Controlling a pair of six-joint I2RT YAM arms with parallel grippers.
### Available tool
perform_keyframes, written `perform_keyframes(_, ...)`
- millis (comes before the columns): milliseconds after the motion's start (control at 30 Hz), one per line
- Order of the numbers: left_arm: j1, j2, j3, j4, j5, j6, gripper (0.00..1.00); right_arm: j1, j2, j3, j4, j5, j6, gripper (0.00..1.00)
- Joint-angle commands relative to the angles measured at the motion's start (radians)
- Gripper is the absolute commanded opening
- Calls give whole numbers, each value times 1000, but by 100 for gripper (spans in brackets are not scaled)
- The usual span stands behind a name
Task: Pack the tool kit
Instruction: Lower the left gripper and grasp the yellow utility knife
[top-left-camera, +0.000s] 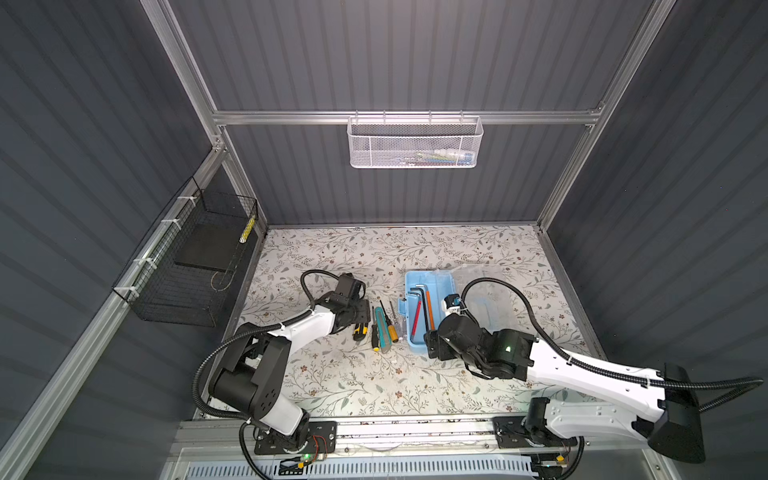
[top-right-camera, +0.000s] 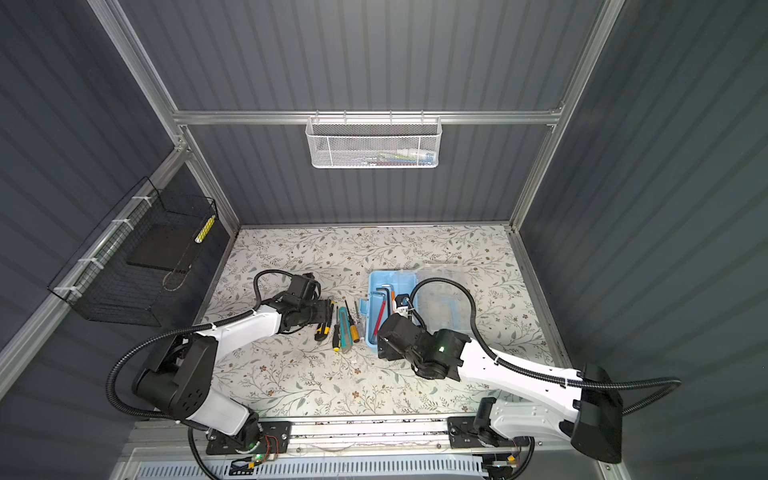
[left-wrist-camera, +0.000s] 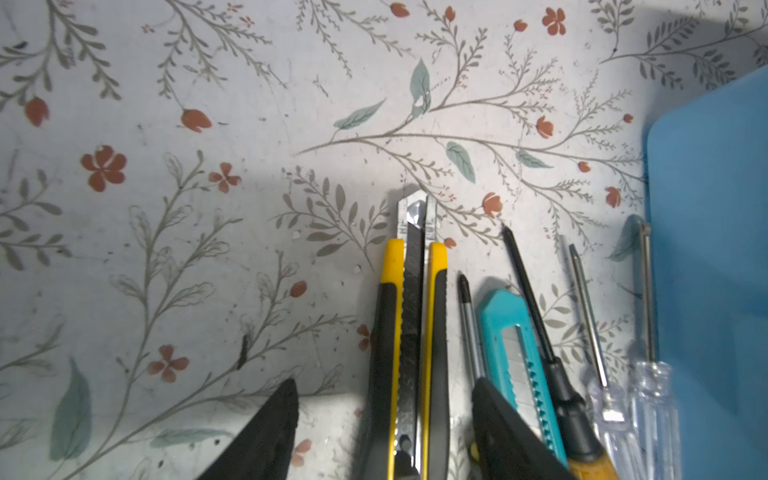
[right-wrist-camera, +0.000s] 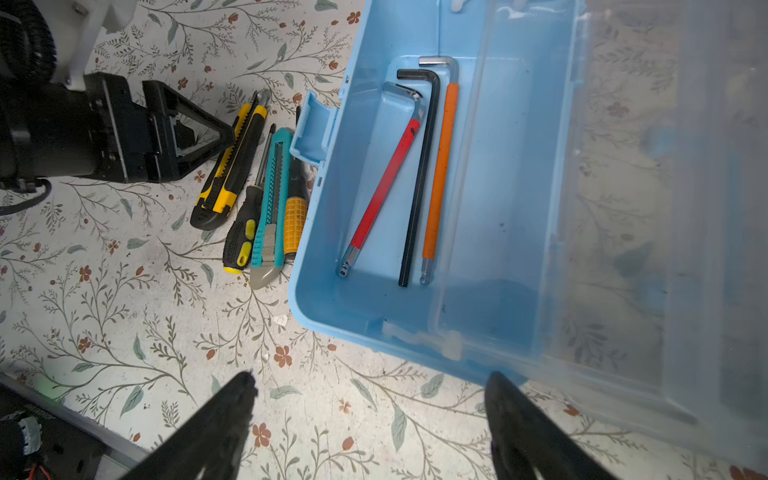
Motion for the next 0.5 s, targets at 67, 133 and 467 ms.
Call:
perform_keyframes(67,-12,44,-14,17,13,6,67,-8,-11,-20,10,4,5,86)
perform_keyframes(133,-24,55,-17,14,-9,5,66,-10,-11,-19,12,1,3,86)
perform_keyframes(467,-112,113,30,-70,-211,4,57,-19,-19,-28,25,-8,1,86)
